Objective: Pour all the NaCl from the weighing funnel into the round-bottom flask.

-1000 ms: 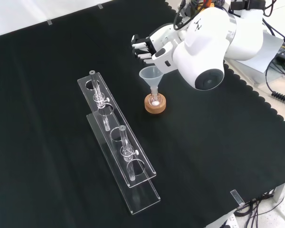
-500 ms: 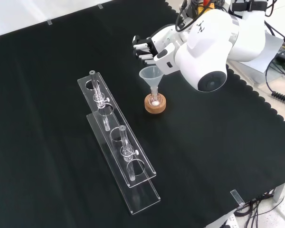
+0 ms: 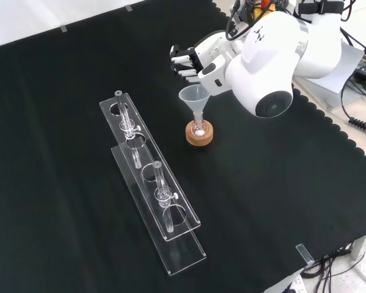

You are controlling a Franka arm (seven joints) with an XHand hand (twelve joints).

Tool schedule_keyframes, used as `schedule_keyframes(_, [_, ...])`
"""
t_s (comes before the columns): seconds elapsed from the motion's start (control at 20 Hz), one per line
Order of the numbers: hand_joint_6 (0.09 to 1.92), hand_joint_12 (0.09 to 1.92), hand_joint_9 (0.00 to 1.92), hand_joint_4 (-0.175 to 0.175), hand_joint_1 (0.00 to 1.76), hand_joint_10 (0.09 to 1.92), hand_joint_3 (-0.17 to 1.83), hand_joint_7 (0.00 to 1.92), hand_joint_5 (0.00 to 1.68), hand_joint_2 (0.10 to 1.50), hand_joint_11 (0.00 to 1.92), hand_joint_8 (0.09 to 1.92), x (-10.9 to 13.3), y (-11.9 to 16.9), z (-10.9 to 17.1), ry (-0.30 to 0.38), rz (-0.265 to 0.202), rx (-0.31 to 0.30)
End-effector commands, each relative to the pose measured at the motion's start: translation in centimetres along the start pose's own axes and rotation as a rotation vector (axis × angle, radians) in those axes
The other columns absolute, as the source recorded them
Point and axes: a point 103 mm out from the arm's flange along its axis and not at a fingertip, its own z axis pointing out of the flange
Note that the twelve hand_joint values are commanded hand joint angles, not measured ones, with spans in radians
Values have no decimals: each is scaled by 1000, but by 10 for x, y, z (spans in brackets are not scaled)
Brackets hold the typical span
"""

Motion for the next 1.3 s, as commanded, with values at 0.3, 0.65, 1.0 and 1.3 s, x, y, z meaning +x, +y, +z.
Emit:
schedule_keyframes(0.3, [1107, 1220, 1019, 175, 1071, 394, 869, 725, 1081, 650, 705, 642, -2, 1, 4, 56, -11, -12])
schedule_keyframes(0.65, [1107, 1220, 1019, 175, 1071, 395, 870, 725, 1081, 649, 706, 641, -5, 2, 12, 156, -15, -20])
schedule_keyframes(1.0, [1108, 1220, 1019, 175, 1071, 397, 871, 724, 1081, 649, 710, 640, -16, 4, 22, 256, -20, -37])
schedule_keyframes(1.3, [1110, 1220, 1019, 175, 1071, 397, 871, 723, 1080, 650, 711, 639, -20, 8, 32, 301, -21, -25])
